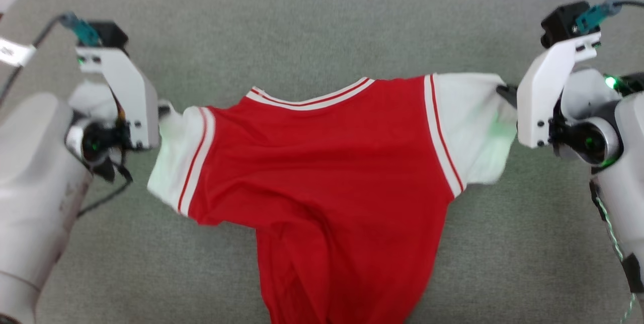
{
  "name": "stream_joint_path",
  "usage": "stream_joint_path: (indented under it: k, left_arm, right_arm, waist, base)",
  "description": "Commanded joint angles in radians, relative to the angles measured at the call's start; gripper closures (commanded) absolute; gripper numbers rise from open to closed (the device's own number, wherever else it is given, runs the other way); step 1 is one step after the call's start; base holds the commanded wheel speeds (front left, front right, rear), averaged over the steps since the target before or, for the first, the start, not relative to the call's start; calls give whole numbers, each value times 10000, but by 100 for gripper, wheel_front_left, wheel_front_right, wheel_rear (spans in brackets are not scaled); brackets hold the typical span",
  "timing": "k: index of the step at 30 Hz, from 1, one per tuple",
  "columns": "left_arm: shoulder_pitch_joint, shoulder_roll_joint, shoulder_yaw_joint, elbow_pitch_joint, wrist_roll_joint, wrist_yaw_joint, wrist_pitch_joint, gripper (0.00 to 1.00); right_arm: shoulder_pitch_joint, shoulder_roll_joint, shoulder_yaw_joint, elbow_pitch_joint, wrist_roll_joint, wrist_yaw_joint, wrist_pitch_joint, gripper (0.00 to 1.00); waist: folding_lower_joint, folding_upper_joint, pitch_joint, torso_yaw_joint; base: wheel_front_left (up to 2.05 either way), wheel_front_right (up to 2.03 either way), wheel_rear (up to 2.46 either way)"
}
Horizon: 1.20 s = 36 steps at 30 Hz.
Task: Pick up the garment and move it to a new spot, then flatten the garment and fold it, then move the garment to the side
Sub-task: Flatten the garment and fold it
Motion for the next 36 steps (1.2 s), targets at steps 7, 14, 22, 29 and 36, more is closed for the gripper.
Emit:
stream_joint_path:
  k: [7, 14, 22, 29, 36]
  left_arm:
    - [-1150, 12, -117, 468, 690, -14, -789, 100]
    - [-2126, -78, -32, 937, 1028, 220, -1499, 100]
    - [-3226, -259, 154, 1280, 1328, 358, -2561, 100]
    - [-4263, -470, 252, 1642, 1450, 353, -3085, 100]
    - [-5065, -681, 242, 1905, 1629, 298, -3610, 100]
  right_arm:
    - [-1183, 162, 482, 928, -108, -11, -1628, 100]
    - [-2362, 221, 1045, 1802, -30, -11, -3385, 100]
    - [-3752, 360, 1464, 2940, -150, -11, -5410, 100]
    - [-5122, 633, 1562, 4201, -146, -11, -6711, 100]
    - [-6043, 881, 2000, 5041, 88, -11, -7157, 100]
  waist:
    - [0, -1, -1204, -170]
    - [0, -1, -2125, -238]
    - [0, -1, -2755, -271]
    - [0, -1, -2829, -330]
    - [0, -1, -2344, -489]
  base:
    - [0, 0, 0]
    - [0, 0, 0]
    - [0, 0, 0]
    - [0, 0, 0]
    - [0, 0, 0]
